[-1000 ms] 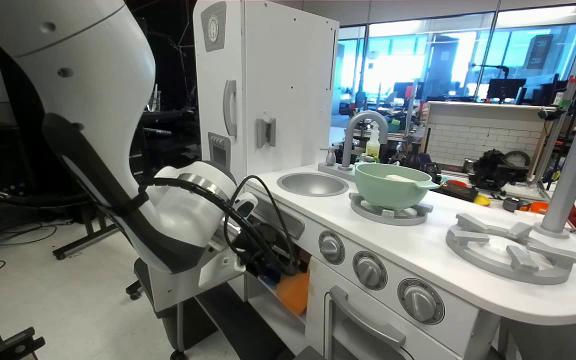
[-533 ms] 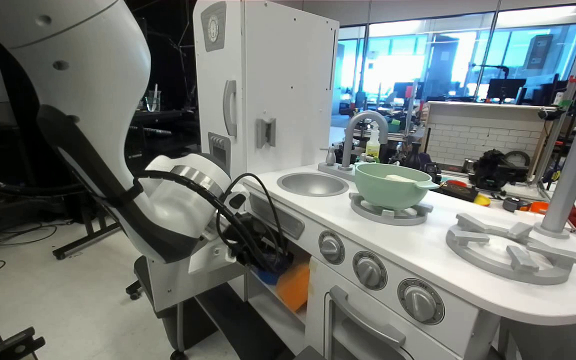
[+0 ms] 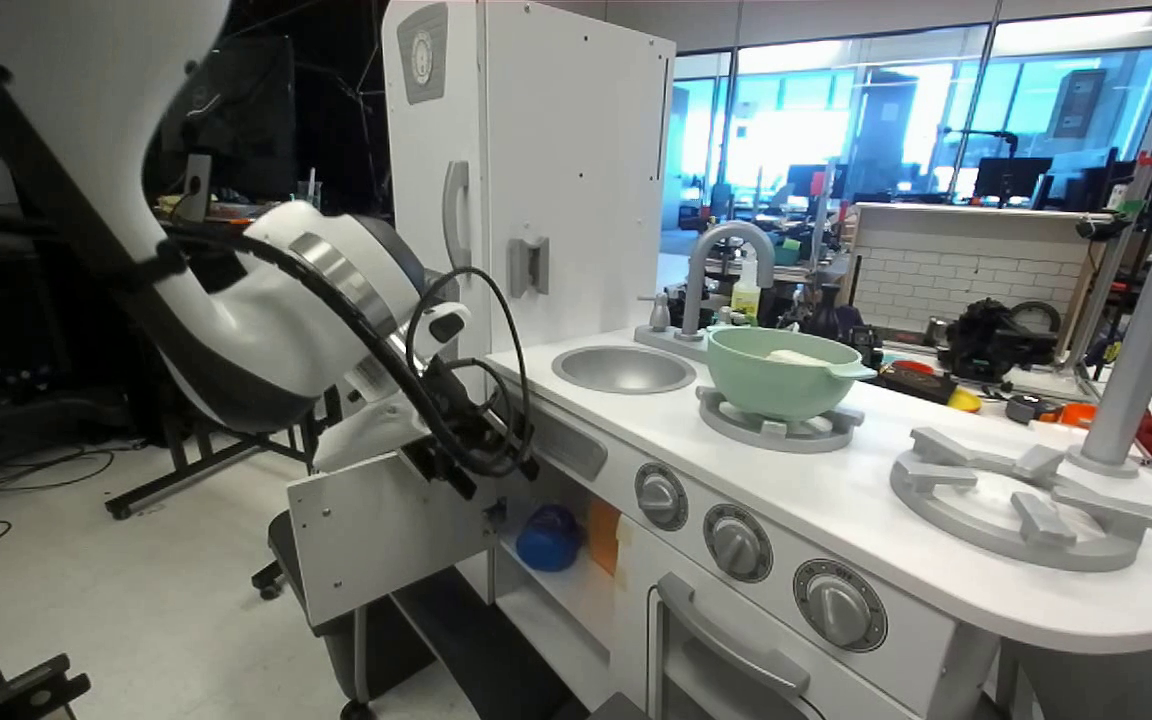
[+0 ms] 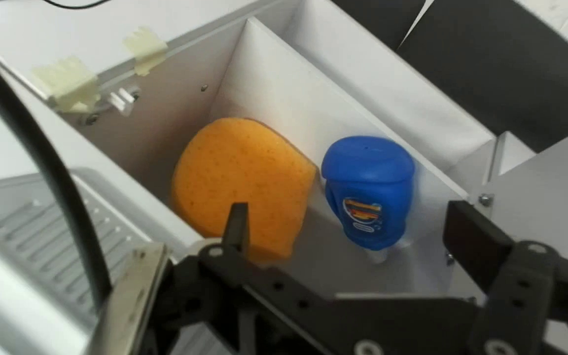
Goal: Pick the blue bottle and the orange object and put them in the bottom drawer, the close the drawer door
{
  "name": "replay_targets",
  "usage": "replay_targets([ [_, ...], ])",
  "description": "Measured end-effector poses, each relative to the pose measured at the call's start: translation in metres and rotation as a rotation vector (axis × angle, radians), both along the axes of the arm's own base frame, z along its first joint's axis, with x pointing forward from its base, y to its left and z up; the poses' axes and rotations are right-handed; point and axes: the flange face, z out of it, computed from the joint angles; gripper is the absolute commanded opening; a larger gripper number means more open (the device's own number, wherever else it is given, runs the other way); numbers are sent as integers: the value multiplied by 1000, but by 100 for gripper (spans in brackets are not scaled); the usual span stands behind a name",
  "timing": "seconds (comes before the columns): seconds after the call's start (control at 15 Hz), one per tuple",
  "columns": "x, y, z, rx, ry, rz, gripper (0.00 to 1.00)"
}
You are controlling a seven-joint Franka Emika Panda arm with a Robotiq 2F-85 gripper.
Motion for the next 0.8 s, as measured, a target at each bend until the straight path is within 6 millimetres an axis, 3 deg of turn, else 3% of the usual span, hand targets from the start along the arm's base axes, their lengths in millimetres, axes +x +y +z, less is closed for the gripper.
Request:
replay_targets([
  [0.27,-31,2,68,-1,174,55,100],
  [0.6,-36,16,166,74,307,103,100],
  [0.8,-42,45,191,112,343,118,100],
])
